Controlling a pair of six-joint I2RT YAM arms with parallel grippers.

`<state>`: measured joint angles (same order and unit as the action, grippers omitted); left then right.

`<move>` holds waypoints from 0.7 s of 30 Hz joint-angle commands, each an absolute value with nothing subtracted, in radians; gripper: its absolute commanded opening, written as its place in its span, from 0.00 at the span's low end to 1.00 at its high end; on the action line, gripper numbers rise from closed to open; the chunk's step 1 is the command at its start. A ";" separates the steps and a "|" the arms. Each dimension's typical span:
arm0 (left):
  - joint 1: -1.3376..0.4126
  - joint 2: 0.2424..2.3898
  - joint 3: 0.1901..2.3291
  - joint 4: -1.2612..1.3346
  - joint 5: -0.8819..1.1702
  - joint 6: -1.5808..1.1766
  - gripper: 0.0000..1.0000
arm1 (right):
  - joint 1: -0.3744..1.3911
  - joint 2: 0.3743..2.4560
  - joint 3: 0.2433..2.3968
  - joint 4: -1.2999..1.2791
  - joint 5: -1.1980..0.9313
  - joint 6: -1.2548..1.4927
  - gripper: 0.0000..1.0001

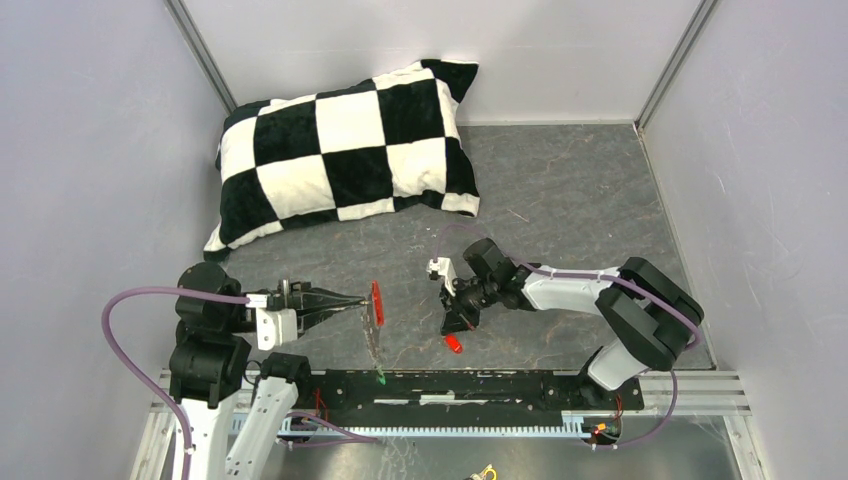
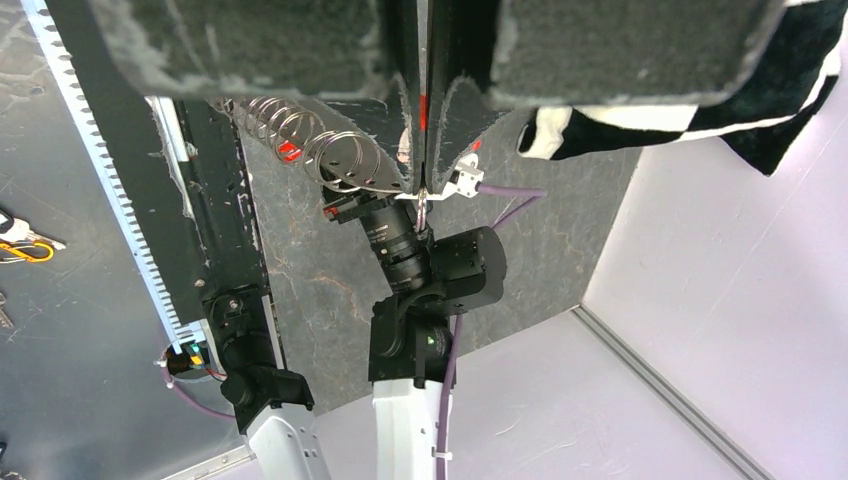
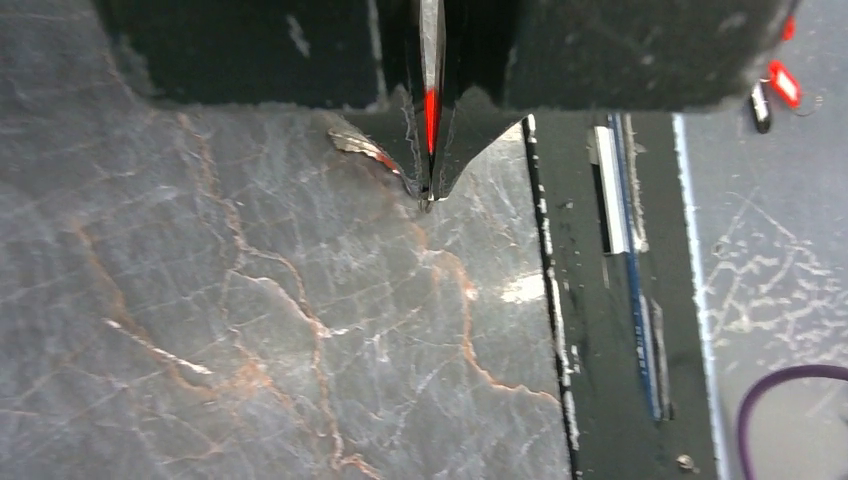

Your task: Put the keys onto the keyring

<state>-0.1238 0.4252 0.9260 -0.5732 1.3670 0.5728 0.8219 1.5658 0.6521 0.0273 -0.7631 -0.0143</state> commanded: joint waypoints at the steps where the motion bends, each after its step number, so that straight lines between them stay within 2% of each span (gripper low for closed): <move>1: -0.118 0.415 0.928 -0.546 1.388 0.537 0.02 | 0.815 1.549 0.701 -0.079 -0.636 -0.112 0.10; 7: -0.118 0.419 0.926 -0.545 1.391 0.545 0.02 | 0.815 1.545 0.681 -0.075 -0.611 -0.124 0.19; 13: -0.118 0.415 0.931 -0.545 1.388 0.537 0.02 | 0.814 1.566 0.735 -0.132 -0.562 -0.170 0.26; 15: -0.118 0.415 0.931 -0.545 1.387 0.535 0.02 | 0.813 1.555 0.756 -0.161 -0.531 -0.186 0.31; 18: -0.118 0.415 0.931 -0.546 1.384 0.534 0.02 | 0.814 1.490 0.766 -0.187 -0.471 -0.207 0.42; 21: -0.118 0.416 0.932 -0.545 1.384 0.534 0.02 | 0.814 1.384 0.739 -0.164 -0.418 -0.159 0.44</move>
